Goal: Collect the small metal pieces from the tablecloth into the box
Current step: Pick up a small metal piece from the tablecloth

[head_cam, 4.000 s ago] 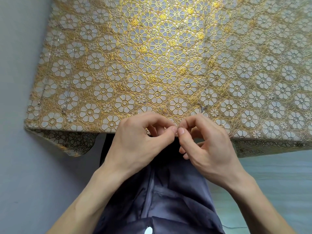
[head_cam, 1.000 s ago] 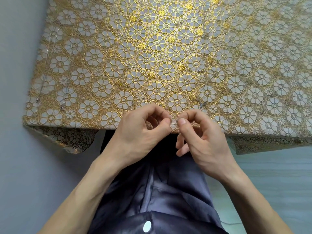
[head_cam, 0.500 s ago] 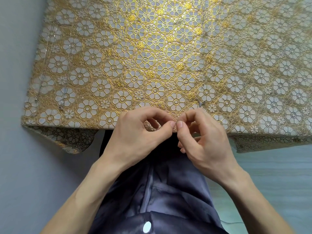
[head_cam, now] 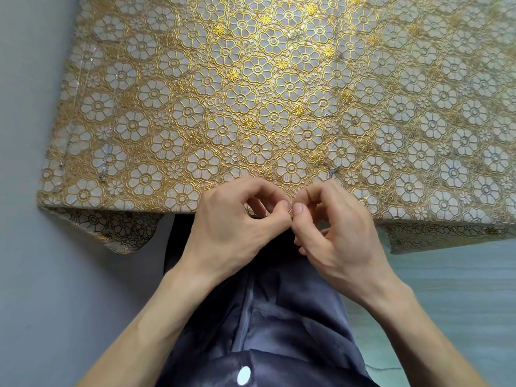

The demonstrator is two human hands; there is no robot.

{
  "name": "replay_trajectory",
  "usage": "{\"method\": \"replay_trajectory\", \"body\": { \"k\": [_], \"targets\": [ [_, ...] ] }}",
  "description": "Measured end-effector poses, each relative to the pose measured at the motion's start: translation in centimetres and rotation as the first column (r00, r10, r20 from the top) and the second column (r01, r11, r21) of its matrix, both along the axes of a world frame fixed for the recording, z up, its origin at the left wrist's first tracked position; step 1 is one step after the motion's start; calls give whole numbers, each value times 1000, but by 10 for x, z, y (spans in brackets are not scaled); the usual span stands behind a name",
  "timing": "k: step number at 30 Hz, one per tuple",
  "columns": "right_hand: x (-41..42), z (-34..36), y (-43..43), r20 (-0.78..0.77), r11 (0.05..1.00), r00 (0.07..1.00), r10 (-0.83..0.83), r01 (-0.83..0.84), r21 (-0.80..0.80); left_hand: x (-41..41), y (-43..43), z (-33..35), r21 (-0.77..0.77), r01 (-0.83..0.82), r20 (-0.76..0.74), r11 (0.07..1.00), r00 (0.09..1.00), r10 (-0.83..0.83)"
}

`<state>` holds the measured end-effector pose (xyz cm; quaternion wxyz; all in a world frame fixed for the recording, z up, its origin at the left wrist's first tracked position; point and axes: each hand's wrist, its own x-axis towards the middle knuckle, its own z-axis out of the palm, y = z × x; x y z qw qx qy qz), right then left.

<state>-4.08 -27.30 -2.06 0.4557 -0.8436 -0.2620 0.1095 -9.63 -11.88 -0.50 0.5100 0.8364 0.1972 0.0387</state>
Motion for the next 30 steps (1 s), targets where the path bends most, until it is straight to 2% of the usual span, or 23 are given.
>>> {"method": "replay_trajectory", "body": {
  "k": [4, 10, 15, 17, 21, 30],
  "targets": [
    [-1, -1, 0, -36, 1000, 999, -14, 14, 3, 1, 1, 0, -11, -9, -17, 1000, 1000, 9],
    [-1, 1, 1, -220, 996, 974, -52, 65, 54, 2, 1, 1, -91, -31, -52, 995, 998, 26],
    [-2, 5, 2, -515, 984, 857, -26, 113, 138, 1, 4, 0, -117, 9, -51, 993, 999, -15],
    [-1, 5, 2, -590, 979, 808, -8, 126, 159, 0, 5, -1, -138, 39, -49, 990, 998, -47],
    [-2, 8, 3, -614, 974, 789, 22, 122, 191, 0, 9, -2, -159, 102, -58, 982, 992, -112],
    [-3, 8, 3, -604, 971, 797, 27, 123, 205, 0, 8, -3, -108, 6, -27, 994, 1000, -9]
  ]
}}
